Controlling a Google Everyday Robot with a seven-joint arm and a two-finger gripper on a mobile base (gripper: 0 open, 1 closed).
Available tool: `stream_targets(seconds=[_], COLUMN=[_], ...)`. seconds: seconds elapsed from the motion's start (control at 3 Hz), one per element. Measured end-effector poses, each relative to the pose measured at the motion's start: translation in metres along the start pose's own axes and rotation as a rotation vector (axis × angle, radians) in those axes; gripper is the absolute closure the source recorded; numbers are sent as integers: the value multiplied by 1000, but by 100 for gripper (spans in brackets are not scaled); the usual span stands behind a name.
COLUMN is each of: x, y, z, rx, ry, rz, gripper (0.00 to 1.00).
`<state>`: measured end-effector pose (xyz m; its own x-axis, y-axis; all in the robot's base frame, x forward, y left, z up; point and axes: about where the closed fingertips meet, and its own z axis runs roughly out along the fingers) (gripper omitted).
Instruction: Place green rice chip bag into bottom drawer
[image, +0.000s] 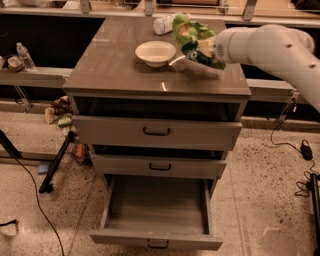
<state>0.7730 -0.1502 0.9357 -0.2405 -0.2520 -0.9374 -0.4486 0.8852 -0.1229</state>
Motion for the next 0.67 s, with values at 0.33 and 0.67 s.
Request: stream_targets(seconds=[0.33,0.67], x=[1,-8], y=[-8,5], z=[-45,-101], rx=[-73,-169], ry=[-54,-97], rz=[66,34], gripper=[100,100])
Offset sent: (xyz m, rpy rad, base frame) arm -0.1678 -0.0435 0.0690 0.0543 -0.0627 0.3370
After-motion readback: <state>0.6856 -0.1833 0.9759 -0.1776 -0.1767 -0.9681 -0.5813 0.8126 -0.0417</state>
